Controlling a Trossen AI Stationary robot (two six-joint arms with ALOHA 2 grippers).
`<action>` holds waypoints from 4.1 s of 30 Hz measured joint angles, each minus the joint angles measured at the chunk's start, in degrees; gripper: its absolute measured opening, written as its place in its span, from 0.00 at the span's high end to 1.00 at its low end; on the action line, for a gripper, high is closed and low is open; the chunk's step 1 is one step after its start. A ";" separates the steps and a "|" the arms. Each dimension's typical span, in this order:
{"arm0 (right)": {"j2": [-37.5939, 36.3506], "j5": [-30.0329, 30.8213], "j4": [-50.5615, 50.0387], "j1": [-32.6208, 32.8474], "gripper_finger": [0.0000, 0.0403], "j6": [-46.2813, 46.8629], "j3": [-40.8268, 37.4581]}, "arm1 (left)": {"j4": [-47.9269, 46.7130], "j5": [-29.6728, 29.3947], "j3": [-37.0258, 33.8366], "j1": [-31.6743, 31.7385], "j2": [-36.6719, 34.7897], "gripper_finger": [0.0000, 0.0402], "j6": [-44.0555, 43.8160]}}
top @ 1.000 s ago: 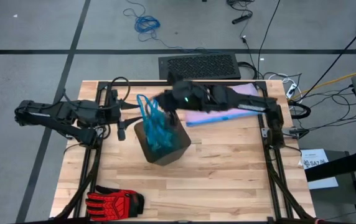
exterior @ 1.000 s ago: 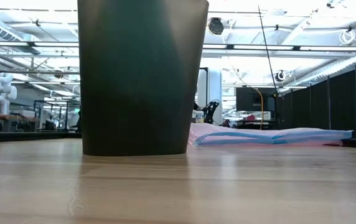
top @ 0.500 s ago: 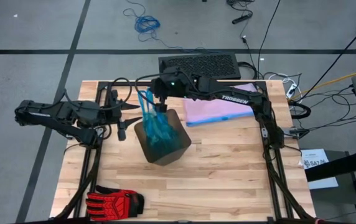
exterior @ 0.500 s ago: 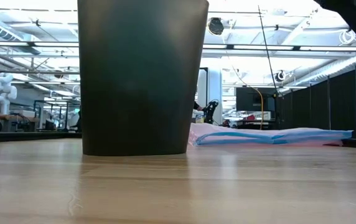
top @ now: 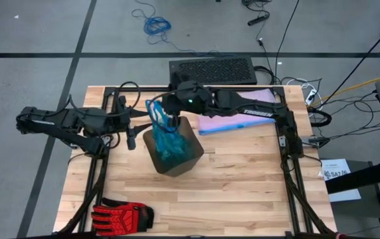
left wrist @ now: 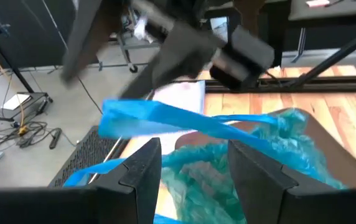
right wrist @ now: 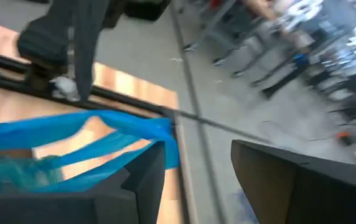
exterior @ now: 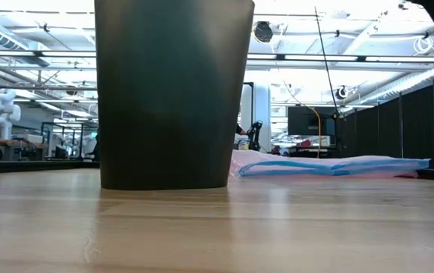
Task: Place trash/remove bag and relplace
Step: Close the trash bag, then remove the trash bag from the trash bin
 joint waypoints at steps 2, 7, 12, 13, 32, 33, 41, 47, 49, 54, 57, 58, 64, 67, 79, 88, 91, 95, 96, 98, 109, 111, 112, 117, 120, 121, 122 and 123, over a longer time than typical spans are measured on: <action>-1.29 2.28 -0.55 0.87 0.55 -0.88 0.03 | 0.11 0.00 0.00 0.00 -0.52 0.57 -0.57; -5.52 5.64 -3.43 2.92 0.57 0.96 -0.02 | 0.48 -0.50 0.00 0.00 -1.80 0.59 -1.81; -9.42 16.14 -11.50 5.94 0.64 3.81 0.04 | 0.31 0.28 0.00 0.00 -2.02 0.59 -4.47; -9.91 17.49 -13.77 6.44 0.65 4.84 0.03 | 0.21 0.42 0.00 0.00 -2.01 0.59 -5.34; -10.60 17.72 -50.47 9.95 1.00 29.58 -4.47 | -7.30 -9.01 0.02 0.04 0.48 0.99 -3.51; -10.60 17.70 -50.52 10.28 1.00 29.71 -5.86 | -8.91 -10.13 0.02 0.06 0.39 0.99 -4.48; -16.66 4.79 -34.71 10.53 1.00 27.56 -26.49 | -10.98 -9.51 -2.65 0.07 -3.13 1.00 -8.25; -31.13 -0.44 -14.89 9.84 1.00 29.72 -48.28 | -6.34 -6.30 -8.81 0.07 -8.59 1.00 -9.39; -35.34 -2.63 -7.67 9.91 1.00 29.27 -52.79 | -5.77 -5.34 -9.76 0.07 -10.31 1.00 -10.16; -39.18 -11.41 6.83 8.85 1.00 29.27 -57.90 | -4.67 -3.96 -9.88 0.07 -11.80 1.00 -11.22; -37.78 -17.60 12.92 7.56 1.00 29.80 -58.12 | -3.35 -5.81 -9.88 0.07 -11.81 1.00 -11.11; -37.16 -19.12 13.88 7.23 0.99 29.76 -58.11 | -3.19 -6.14 -9.88 0.07 -11.74 1.00 -10.93; -34.36 -24.57 17.41 6.13 0.84 31.05 -58.15 | -3.03 -6.23 -9.88 0.07 -11.19 0.96 -8.88; -32.95 -25.61 19.90 6.14 0.73 32.99 -58.15 | -2.12 -5.98 -9.88 0.07 -11.19 0.90 -7.91; -24.78 -25.28 35.40 7.03 0.26 51.25 -57.22 | -2.28 -4.74 -9.88 0.07 -11.22 0.71 -7.83; -12.61 -25.67 36.50 8.29 0.20 48.42 -46.80 | -2.73 -4.72 -9.88 0.07 -11.22 0.68 -7.77; -7.93 -25.38 36.01 8.16 0.20 46.65 -41.67 | -2.84 -4.72 -9.88 0.07 -11.21 0.68 -7.75; -2.48 -25.39 35.46 8.09 0.22 45.76 -34.39 | -2.74 -4.70 -9.88 0.07 -11.19 0.68 -7.72; -1.18 -25.43 35.16 8.11 0.23 45.27 -32.58 | -2.75 -4.70 -9.88 0.07 -11.19 0.68 -7.72; 1.41 -25.54 35.24 8.11 0.27 44.26 -28.94 | -2.70 -4.70 -9.86 0.07 -11.19 0.68 -7.70; 13.07 -33.04 31.84 8.57 0.44 44.07 -11.73 | -2.56 -4.70 -9.85 0.07 -10.80 0.68 -7.81; 13.48 -33.04 30.55 8.55 0.54 42.59 -10.71 | -2.52 -4.70 -9.85 0.07 -10.82 0.68 -7.78; 13.49 -33.02 29.90 8.55 0.61 41.51 -10.53 | -2.52 -4.70 -9.84 0.07 -10.82 0.68 -7.77; 12.44 -32.90 26.65 8.55 0.96 36.80 -10.35 | -2.66 -4.70 -9.84 0.06 -11.48 0.68 -7.56; 11.09 -32.32 21.25 8.55 0.99 34.99 -10.33 | -2.57 -4.69 -9.81 0.07 -11.87 0.68 -6.50; 10.52 -31.59 18.37 8.55 0.99 34.26 -10.33 | -2.54 -4.69 -9.76 0.03 -12.14 0.68 -6.44; 10.10 -30.85 16.72 8.55 0.99 33.40 -10.33 | -2.56 -4.68 -9.68 0.02 -12.55 0.68 -6.26; 9.47 -29.93 14.78 8.61 0.99 32.68 -10.33 | -2.55 -4.68 -9.42 0.02 -12.99 0.68 -6.16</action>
